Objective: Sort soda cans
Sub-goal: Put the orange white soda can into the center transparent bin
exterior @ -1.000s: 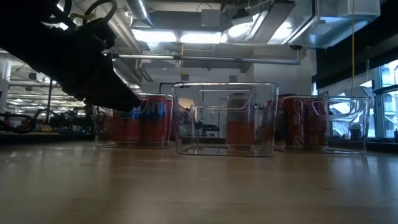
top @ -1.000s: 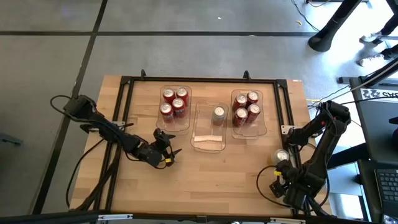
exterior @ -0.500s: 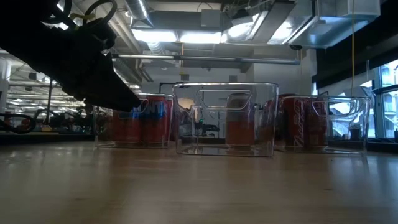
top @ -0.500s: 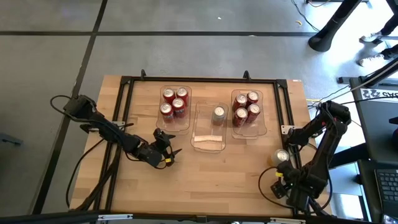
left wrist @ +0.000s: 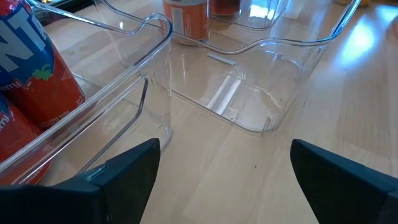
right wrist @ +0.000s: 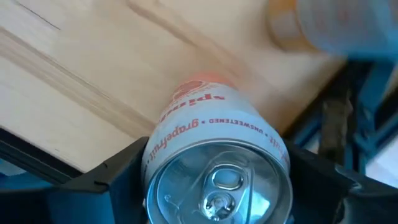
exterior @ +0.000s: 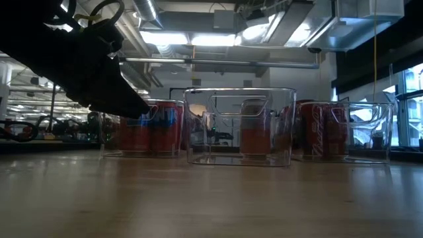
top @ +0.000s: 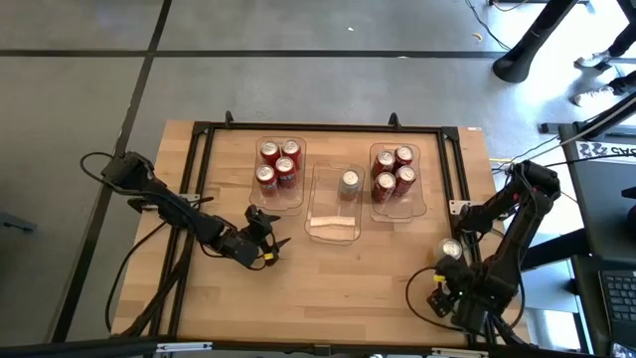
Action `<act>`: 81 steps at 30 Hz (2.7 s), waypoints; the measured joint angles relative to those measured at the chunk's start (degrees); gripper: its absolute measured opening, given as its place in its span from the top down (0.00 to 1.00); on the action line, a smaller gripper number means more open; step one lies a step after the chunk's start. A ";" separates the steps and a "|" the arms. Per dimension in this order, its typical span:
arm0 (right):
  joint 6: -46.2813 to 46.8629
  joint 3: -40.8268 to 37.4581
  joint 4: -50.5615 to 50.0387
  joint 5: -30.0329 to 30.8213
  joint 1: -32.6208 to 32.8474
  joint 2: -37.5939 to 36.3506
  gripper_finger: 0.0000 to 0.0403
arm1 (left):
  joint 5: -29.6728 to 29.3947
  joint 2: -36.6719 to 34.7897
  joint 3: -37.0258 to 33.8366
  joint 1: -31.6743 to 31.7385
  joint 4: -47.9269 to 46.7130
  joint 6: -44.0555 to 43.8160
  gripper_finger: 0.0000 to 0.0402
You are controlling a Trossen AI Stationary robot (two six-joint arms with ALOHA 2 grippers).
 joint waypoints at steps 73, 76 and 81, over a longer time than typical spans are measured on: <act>-112.29 45.22 0.30 15.50 -67.21 29.90 0.27 | 4.35 0.00 0.00 0.07 0.02 14.80 0.14; -113.33 45.22 1.10 15.45 -68.08 30.93 0.27 | 4.33 0.00 0.00 0.07 0.00 17.13 0.14; -113.55 45.22 2.82 14.37 -69.45 32.83 0.27 | 4.30 0.00 0.00 0.07 0.12 18.56 0.14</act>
